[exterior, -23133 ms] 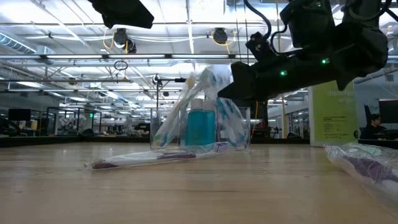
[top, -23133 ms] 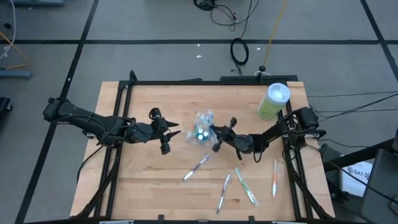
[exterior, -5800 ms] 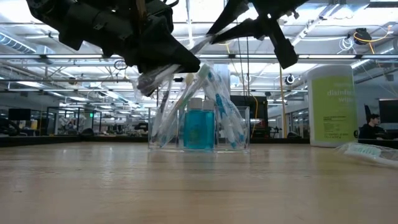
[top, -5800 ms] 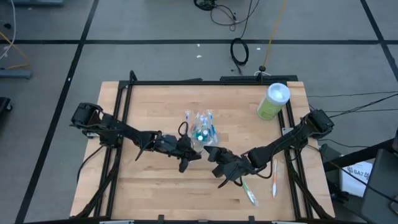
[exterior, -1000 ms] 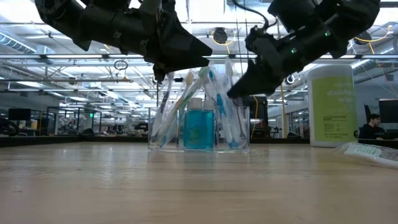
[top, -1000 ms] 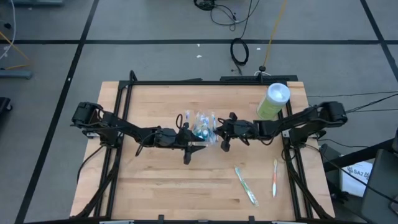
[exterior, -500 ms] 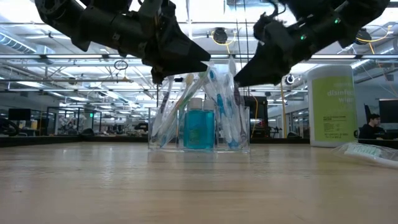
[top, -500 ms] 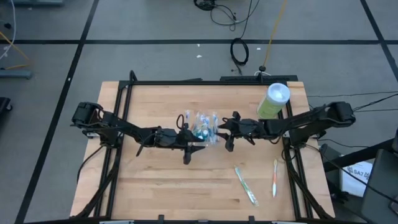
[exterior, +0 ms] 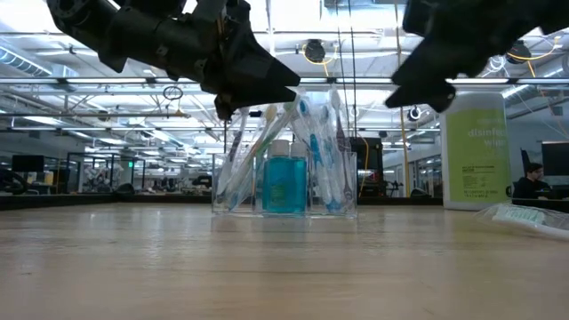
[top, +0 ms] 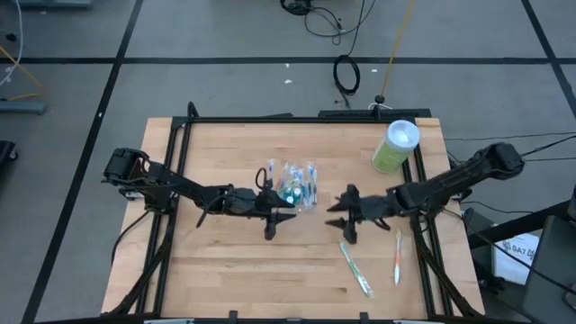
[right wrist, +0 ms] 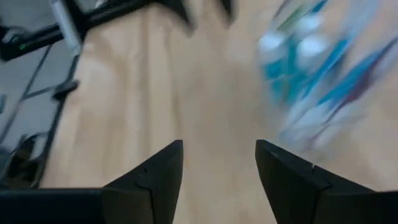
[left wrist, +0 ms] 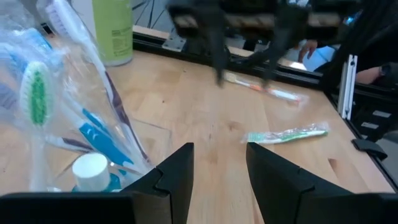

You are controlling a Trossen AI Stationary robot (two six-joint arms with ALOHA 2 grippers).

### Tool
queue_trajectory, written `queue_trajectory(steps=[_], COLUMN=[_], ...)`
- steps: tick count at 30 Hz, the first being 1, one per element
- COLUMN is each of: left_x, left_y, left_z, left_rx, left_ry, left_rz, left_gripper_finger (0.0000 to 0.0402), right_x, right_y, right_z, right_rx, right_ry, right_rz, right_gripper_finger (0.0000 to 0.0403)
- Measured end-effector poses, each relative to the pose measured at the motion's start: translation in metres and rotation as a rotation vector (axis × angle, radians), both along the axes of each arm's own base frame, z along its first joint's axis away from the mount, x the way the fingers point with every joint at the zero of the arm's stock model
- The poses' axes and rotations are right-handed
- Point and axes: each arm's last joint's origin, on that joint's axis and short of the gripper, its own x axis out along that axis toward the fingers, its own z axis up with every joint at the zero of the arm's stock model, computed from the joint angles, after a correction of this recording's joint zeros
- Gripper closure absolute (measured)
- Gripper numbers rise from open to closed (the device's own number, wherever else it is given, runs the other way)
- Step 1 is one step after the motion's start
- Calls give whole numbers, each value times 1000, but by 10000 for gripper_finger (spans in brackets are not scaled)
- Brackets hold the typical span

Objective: Pick & Place toothbrushing station
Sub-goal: Put the green toothbrush into the transparent organizer

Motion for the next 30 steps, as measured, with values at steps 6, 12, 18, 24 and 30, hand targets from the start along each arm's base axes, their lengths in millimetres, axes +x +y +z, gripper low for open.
queue_trajectory(steps=[6, 12, 18, 24, 30], left_x=[0, 1, 1, 1, 2], left_y=[0, 1, 5, 7, 7], left_z=[1, 2, 2, 2, 2], left_rx=[-3, -11, 1, 1, 5], left_ry=[-12, -16, -17, -16, -16], left_rz=[3, 8, 18, 24, 24], left_gripper_finger=[247, 247, 247, 247, 247], right_x=[-12, -27, -34, -30, -20], right_y=[37, 63, 72, 75, 75], right_z=[-13, -39, -57, -73, -88], right_rx=[113, 196, 349, 325, 242], right_ry=[96, 304, 489, 526, 492], right_rz=[60, 43, -61, -90, -111], right_gripper_finger=[206, 206, 206, 206, 206])
